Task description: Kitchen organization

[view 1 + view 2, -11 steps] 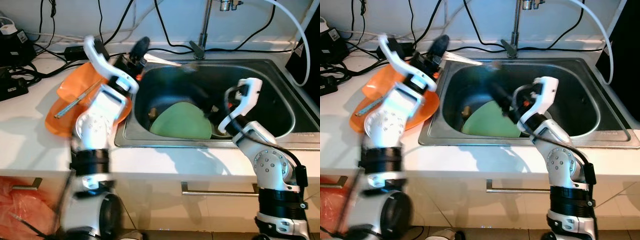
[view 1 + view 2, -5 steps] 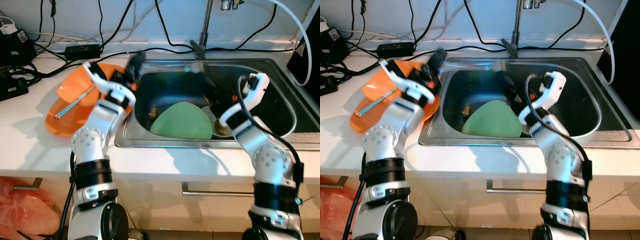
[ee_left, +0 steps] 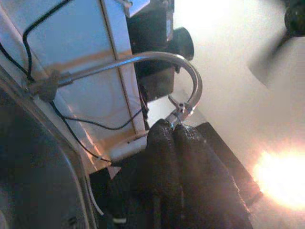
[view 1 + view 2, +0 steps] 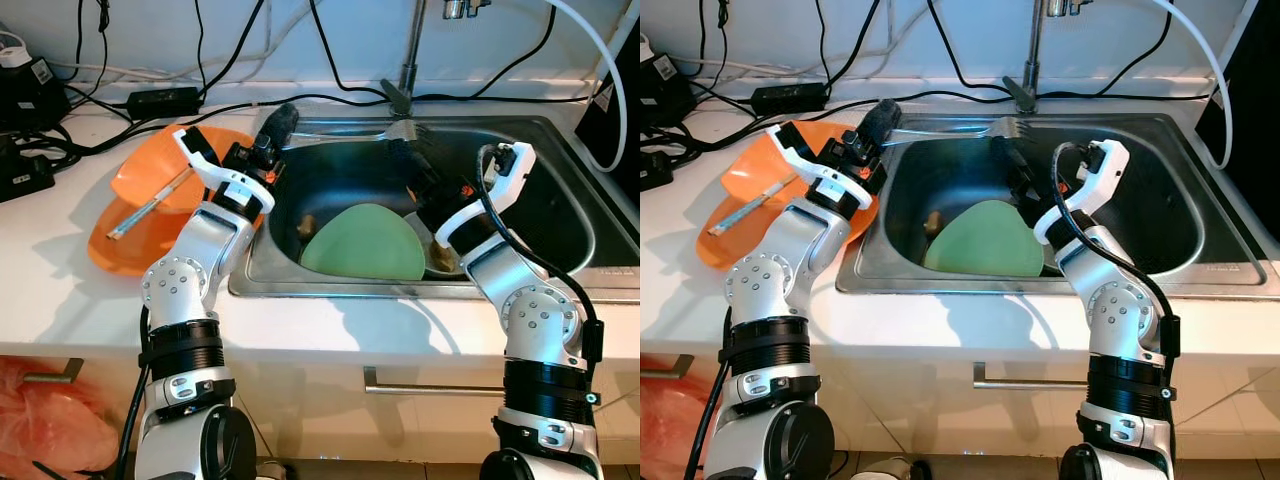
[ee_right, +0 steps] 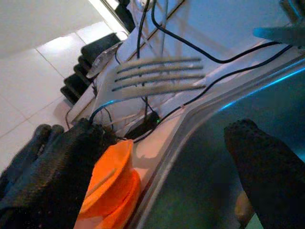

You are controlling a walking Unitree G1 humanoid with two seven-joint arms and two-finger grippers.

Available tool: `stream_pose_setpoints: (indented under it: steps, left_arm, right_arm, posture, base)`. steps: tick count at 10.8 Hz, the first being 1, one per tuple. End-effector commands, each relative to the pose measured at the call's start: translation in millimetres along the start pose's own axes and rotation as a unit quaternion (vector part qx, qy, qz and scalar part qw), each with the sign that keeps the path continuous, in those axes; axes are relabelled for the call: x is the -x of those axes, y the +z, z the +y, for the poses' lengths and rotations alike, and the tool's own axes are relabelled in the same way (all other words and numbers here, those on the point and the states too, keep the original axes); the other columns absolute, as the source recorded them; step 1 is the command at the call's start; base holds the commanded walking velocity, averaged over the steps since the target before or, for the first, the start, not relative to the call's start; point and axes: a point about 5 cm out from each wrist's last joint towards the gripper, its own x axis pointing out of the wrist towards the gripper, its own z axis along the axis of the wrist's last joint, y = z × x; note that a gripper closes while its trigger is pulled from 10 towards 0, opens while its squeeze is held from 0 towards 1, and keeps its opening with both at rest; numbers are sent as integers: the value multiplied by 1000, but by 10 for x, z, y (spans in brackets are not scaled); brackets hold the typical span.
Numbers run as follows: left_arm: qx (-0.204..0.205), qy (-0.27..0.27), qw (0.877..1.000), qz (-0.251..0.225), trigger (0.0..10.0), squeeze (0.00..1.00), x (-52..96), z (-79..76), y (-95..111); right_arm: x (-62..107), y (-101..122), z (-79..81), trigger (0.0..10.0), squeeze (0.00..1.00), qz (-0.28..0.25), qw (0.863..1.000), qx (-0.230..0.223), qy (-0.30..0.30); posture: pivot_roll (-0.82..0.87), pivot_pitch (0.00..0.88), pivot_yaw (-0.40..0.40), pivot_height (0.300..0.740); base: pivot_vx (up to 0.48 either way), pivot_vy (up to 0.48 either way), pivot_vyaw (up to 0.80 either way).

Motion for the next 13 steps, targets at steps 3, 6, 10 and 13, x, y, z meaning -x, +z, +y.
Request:
stream_pose_setpoints:
  steps: [3, 6, 10, 13]
  left_arm:
    - [3, 10, 999, 31, 0, 0, 23, 47, -27]
    - [9, 10, 999, 41, 0, 0, 75, 98, -127]
    - [19, 7, 999, 49, 0, 0, 11, 99, -290]
    - [23, 6, 998, 56, 0, 0, -53, 95, -436]
  right_arm:
    - [-16, 32, 171, 10000, 1000, -3, 998, -8, 58]
    - [-32, 44, 123, 10000, 1000, -14, 998, -31, 44]
    - [-93, 51, 65, 10000, 0, -25, 998, -61, 23]
    - [-121, 108, 33, 0, 0, -49, 996, -73, 14]
  posture:
    - [118, 24, 69, 740]
    - [115, 25, 71, 740]
    - [119, 27, 69, 740]
    - [121, 29, 69, 740]
  base:
    - [0, 0, 0]
    - [0, 0, 0]
    - [0, 0, 0]
    - [0, 0, 0]
